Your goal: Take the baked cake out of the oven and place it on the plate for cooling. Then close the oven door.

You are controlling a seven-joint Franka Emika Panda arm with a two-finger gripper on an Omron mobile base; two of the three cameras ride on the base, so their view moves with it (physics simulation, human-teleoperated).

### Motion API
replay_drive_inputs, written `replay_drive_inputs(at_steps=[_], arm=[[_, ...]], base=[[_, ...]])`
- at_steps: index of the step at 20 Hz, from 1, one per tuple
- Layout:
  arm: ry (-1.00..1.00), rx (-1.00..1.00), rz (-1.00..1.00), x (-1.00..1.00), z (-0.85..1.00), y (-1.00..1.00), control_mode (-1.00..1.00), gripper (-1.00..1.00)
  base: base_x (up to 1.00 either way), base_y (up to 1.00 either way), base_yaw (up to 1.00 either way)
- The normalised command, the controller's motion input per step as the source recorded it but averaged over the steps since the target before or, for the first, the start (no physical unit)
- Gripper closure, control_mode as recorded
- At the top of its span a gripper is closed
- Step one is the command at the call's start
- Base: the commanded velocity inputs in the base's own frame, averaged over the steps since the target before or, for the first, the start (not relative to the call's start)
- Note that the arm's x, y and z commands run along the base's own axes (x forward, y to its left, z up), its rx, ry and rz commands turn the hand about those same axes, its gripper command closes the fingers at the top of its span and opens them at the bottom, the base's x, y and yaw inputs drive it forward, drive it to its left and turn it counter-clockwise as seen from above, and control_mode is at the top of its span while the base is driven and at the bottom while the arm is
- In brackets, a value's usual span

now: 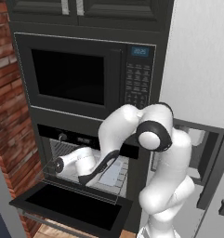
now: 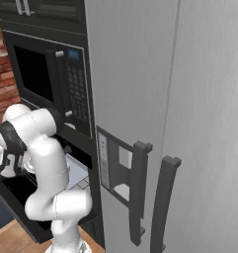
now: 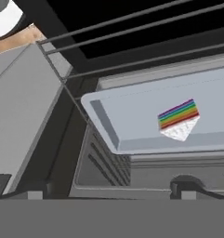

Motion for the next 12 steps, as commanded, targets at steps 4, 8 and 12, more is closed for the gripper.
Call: replay_drive_inputs(at_steps=[4, 8, 12], arm=[[-0.15, 0.0, -0.19, 0.5, -0.43, 0.29, -1.0, -1.0], [-0.07, 0.0, -0.22, 0.37, -0.31, 0.12, -1.0, -1.0], [0.02, 0.01, -0.22, 0.43, -0.1, 0.13, -1.0, -1.0]], base=[[0.0, 0.0, 0.0], [0.0, 0.0, 0.0], [0.0, 0.0, 0.0]])
